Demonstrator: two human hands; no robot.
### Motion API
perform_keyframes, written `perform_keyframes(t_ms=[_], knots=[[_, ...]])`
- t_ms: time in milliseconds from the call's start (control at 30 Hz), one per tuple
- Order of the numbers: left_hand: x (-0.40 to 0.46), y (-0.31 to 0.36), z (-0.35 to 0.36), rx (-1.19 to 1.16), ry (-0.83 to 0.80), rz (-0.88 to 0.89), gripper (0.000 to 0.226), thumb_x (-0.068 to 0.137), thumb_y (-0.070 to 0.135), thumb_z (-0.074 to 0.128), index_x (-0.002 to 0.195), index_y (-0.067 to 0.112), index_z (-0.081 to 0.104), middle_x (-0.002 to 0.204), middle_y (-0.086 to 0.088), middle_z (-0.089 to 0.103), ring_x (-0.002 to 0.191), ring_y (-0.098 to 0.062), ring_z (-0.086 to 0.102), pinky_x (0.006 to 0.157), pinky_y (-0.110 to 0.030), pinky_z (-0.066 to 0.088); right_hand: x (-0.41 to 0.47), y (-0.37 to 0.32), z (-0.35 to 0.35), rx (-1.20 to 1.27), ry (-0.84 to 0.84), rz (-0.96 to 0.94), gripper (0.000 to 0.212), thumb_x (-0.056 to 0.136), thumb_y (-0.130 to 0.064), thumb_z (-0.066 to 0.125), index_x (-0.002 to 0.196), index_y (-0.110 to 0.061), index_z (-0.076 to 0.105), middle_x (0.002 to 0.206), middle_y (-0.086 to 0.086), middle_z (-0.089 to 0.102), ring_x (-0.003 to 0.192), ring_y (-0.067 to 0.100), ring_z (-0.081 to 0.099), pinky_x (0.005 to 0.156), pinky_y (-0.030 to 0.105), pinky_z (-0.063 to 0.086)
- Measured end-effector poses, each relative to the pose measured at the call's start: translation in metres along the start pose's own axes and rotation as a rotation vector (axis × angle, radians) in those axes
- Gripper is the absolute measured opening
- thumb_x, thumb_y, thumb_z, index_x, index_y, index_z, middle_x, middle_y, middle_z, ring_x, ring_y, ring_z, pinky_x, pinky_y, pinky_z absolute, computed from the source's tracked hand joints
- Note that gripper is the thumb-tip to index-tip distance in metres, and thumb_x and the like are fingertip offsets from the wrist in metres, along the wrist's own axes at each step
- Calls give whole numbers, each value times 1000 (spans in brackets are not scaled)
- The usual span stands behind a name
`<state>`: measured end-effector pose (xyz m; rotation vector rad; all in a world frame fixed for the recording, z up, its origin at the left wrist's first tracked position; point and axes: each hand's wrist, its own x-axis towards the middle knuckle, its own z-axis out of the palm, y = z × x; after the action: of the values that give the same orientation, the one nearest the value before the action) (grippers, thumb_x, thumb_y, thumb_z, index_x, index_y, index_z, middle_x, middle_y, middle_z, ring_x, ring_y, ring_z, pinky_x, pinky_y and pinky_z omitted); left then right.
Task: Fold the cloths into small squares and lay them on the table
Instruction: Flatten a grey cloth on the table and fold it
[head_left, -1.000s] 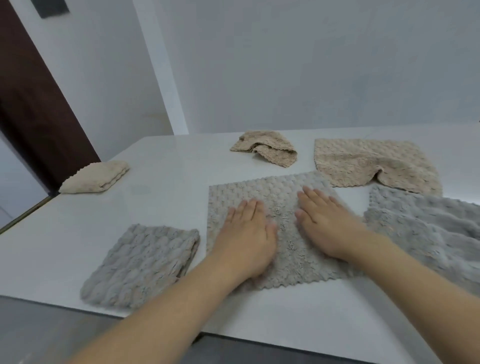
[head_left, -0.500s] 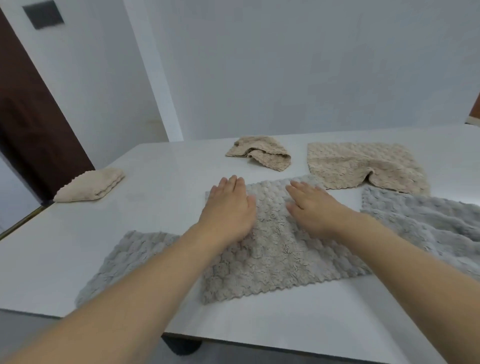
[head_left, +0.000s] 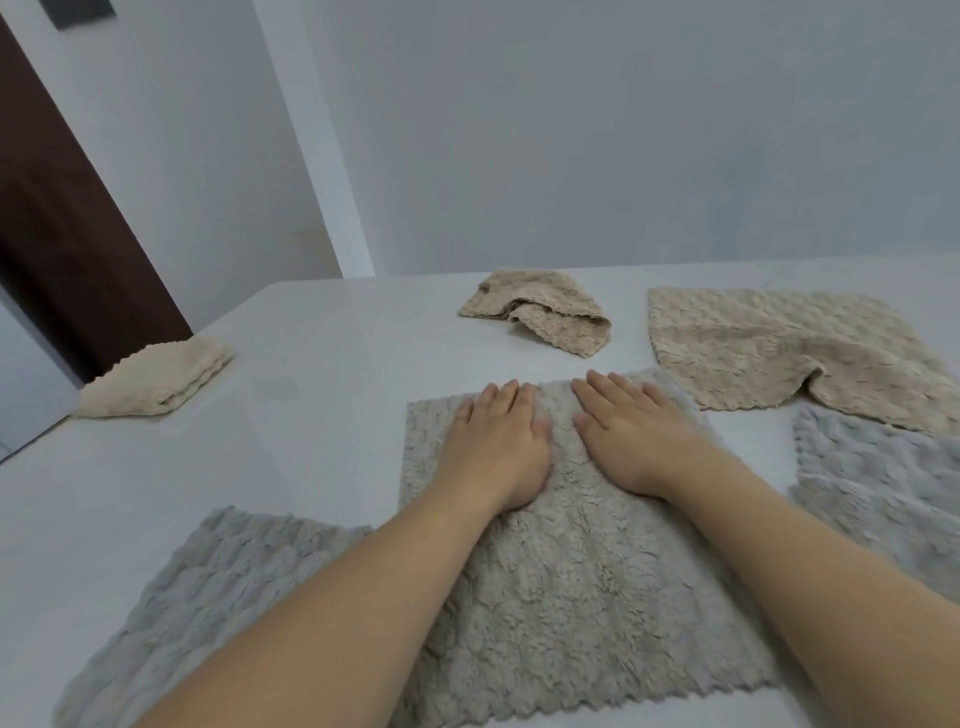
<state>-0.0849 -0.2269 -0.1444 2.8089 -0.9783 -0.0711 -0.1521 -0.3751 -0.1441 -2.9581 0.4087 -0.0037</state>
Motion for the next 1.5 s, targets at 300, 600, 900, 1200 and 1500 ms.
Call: perform_keyframes(t_ms=[300, 600, 900, 1200, 1500], knots=[[-13, -28, -17, 52, -61, -241, 62, 102, 38, 11, 156, 9, 2, 164, -7, -3, 151, -25, -5, 121, -44, -3, -18, 25, -17, 12, -73, 166, 60, 102, -41, 9, 155, -15, -1, 162, 3, -8, 149, 18, -8, 120, 41, -5], [-86, -13, -7, 13, -64, 1, 59, 104, 42, 11, 157, 18, -1, 164, 3, -7, 150, -13, -8, 122, -36, -5, -81, -4, -4, 22, -83, 16, 59, 102, -44, 7, 155, -21, -4, 161, -6, -11, 148, 12, -10, 120, 36, -6], [-148, 8, -5, 16, -121, 160, 64, 101, 52, 6, 155, 22, -10, 161, 9, -18, 146, -7, -21, 121, -38, -10, -136, -24, -4, 14, 0, -93, 59, 102, -44, 7, 153, -22, -12, 159, -9, -19, 146, 11, -19, 119, 37, -11], [-195, 4, -42, 16, -11, 336, 28, 84, 46, 49, 105, 29, 46, 120, 9, 38, 116, -14, 34, 100, -29, 34, -150, -16, -21, 24, 42, -23, 64, 100, -38, 31, 154, -20, 1, 159, 0, 8, 147, 22, 7, 119, 39, 9], [-140, -16, -74, -387, -221, 27, 17, 84, 7, 48, 73, 20, 48, 69, 5, 48, 63, -13, 42, 58, -26, 35, -172, -33, -44, -66, -82, -95, 49, 82, -43, 52, 127, -27, 41, 123, -5, 45, 119, 19, 43, 98, 36, 39]])
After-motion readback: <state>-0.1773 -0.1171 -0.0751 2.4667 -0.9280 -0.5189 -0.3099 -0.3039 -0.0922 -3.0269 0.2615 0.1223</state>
